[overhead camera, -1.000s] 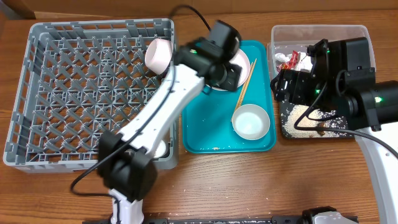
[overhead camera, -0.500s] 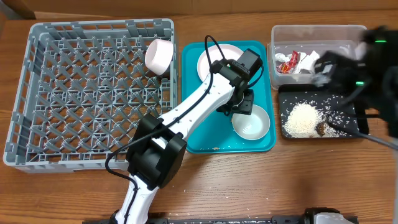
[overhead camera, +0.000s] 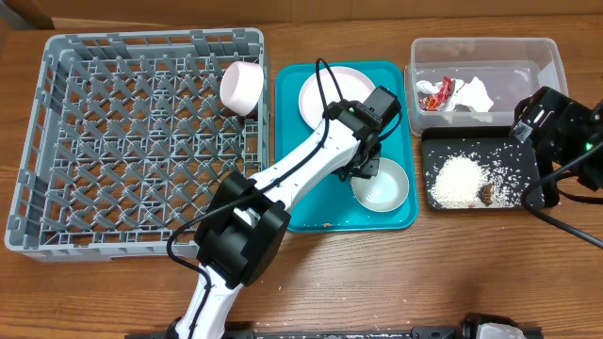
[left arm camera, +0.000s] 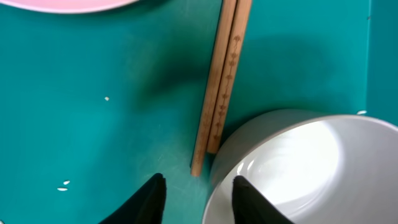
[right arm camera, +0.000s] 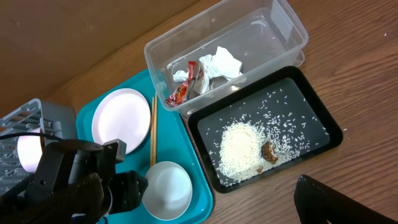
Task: Sort waste into correct bins and load items into the dishwasher
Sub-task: 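Grasp the small white bowl on the teal tray with the left gripper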
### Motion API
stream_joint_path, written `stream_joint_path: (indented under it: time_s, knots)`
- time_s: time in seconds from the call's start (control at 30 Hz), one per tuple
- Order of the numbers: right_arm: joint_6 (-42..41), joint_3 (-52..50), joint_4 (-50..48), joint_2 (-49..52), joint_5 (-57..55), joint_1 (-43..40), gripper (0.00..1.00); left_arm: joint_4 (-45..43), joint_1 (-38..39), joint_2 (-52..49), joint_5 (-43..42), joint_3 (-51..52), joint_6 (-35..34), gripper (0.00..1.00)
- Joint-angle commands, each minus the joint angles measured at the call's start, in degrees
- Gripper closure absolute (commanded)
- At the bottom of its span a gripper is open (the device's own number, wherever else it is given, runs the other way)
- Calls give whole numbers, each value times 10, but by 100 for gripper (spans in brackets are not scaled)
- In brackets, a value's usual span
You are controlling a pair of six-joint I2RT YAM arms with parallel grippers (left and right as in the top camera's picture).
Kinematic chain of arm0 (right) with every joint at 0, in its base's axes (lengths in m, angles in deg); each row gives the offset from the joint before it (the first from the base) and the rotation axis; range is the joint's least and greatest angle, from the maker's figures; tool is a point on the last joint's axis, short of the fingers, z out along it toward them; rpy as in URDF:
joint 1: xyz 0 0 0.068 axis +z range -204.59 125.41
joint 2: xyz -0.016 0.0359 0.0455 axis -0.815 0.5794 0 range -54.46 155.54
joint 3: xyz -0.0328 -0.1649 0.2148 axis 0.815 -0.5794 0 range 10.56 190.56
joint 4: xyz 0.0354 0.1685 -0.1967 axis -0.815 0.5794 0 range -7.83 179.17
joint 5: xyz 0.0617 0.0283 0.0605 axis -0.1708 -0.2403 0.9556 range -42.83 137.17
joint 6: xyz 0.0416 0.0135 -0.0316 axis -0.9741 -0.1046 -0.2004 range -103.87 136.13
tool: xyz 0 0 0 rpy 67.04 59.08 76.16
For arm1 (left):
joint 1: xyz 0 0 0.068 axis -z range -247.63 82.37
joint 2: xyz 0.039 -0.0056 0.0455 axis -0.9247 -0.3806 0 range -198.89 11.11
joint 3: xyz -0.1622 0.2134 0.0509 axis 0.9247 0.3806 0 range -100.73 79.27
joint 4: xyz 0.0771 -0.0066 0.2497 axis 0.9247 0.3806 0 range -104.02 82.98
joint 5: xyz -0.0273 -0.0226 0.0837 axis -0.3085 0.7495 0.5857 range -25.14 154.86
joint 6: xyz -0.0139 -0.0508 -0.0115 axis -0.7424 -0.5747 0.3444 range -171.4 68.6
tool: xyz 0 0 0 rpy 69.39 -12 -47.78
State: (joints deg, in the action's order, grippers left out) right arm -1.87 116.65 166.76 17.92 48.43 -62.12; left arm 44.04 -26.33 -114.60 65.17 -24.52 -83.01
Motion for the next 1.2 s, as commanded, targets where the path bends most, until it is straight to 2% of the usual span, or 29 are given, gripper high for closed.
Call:
stream_joint_path:
  time_s: [0.0, 0.23, 0.43, 0.77, 0.83, 1.0, 1.17]
  knots:
    - [-2, 9, -2, -3, -4, -4, 0, -2, 6, -6, 12, 6, -5, 68]
    - [-2, 9, 0, -2, -4, -4, 0, -13, 11, -6, 12, 9, -5, 72]
    - [-1, 9, 0, -2, -4, -4, 0, -38, 11, -6, 12, 56, -5, 74]
    - [0, 9, 0, -2, -4, -4, 0, -55, 10, -6, 7, 69, -11, 88]
    - [0, 9, 0, -2, -3, -4, 0, -51, 10, -6, 2, 61, -11, 96]
    - [0, 9, 0, -2, -3, -4, 0, 2, 9, -2, 1, 5, 5, 96]
    - [0, 9, 0, -2, -3, -4, 0, 109, -1, 2, 36, -82, 32, 96]
